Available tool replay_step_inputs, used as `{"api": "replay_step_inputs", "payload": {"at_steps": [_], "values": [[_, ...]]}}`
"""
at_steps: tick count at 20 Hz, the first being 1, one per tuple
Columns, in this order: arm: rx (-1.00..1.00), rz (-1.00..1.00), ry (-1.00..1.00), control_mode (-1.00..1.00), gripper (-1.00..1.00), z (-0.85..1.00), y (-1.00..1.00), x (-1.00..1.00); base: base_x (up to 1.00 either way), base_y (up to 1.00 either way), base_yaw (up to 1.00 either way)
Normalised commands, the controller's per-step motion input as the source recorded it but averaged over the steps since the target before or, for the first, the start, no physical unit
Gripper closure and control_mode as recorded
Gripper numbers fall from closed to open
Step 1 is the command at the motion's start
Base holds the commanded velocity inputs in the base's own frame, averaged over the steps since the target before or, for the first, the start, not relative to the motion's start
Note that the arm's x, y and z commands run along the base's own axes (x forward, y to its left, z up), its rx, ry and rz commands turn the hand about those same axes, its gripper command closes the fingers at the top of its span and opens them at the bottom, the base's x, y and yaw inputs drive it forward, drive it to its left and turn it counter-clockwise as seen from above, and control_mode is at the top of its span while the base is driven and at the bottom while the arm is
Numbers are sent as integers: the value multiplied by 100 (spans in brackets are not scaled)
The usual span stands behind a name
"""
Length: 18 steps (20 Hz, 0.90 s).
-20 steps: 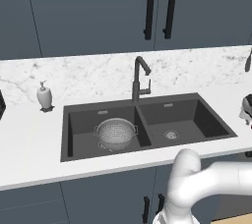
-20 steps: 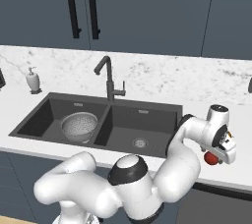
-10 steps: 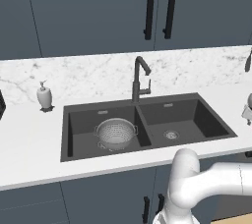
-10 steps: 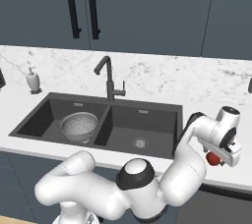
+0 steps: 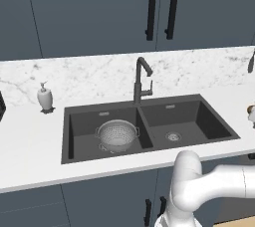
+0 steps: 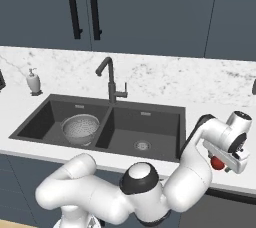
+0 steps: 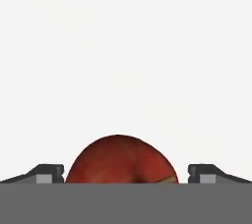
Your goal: Put the colander in the sink, put the pear, apple in the colander, and turn on the sink faucet and pour water over the colander.
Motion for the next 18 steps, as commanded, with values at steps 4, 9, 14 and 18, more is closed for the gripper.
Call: {"api": "replay_step_inputs", "payload": {"at_steps": [4,9,14,18], "values": [[1,0,0,-100,-100,-10,10,-3,0,0,0],[1,0,0,-100,-100,-18,13,5,0,0,0],[2,0,0,-100,100,-36,32,-13,0,0,0],[4,0,0,-100,100,-23,22,-13,0,0,0]]}}
